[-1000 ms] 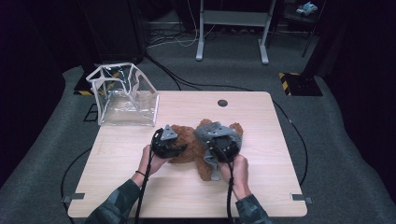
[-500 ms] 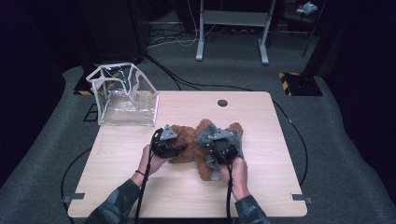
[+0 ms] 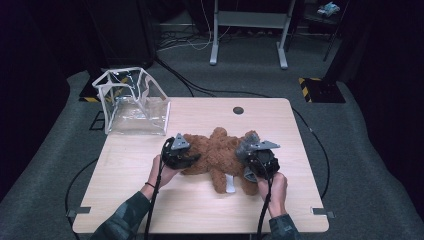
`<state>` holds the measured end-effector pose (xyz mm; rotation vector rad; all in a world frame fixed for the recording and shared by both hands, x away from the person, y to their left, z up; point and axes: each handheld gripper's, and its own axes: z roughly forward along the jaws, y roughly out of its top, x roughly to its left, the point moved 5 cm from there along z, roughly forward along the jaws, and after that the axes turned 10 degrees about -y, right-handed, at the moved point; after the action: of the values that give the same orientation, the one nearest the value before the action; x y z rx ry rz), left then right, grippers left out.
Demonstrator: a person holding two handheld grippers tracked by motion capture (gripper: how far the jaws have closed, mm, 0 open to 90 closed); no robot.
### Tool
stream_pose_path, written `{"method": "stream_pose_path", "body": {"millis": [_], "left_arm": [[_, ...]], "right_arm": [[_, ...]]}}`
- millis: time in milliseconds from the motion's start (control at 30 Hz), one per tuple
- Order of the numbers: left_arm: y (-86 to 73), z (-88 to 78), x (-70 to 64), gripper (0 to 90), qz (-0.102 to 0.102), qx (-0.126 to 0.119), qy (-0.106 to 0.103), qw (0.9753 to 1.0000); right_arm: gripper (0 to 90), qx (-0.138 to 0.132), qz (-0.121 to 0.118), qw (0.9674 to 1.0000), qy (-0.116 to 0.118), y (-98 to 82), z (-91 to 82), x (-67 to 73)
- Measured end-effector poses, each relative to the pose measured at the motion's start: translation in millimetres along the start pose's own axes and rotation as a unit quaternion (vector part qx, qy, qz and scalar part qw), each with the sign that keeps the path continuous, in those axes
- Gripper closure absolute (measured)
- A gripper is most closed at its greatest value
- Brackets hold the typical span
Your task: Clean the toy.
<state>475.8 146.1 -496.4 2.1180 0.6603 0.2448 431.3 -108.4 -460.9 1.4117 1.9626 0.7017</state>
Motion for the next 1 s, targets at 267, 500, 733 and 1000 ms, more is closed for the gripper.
{"method": "stream_pose_path", "body": {"millis": [267, 500, 733, 1000], "left_arm": [[0.1, -0.3, -0.6, 54.6, 0.002, 0.005, 0.002, 1.0], [0.1, -0.4, -0.5, 54.6, -0.003, 0.002, -0.001, 1.0], [0.6, 0.0, -0.1, 54.7, 0.002, 0.002, -0.002, 1.0], [1.8, 1.1, 0.0, 54.7, 0.001, 0.0, -0.003, 1.0]], "right_arm": [[81.9, -0.031, -0.058, 0.9958, 0.064, 31.7, -5.7, 70.5], [81.9, -0.012, -0.095, 0.9934, 0.064, 38.8, 20.1, 108.2], [82.1, -0.006, -0.067, 0.9963, 0.054, 26.0, 14.3, 69.3], [82.1, 0.002, -0.026, 0.9992, 0.029, 10.2, 8.2, 25.2]]}}
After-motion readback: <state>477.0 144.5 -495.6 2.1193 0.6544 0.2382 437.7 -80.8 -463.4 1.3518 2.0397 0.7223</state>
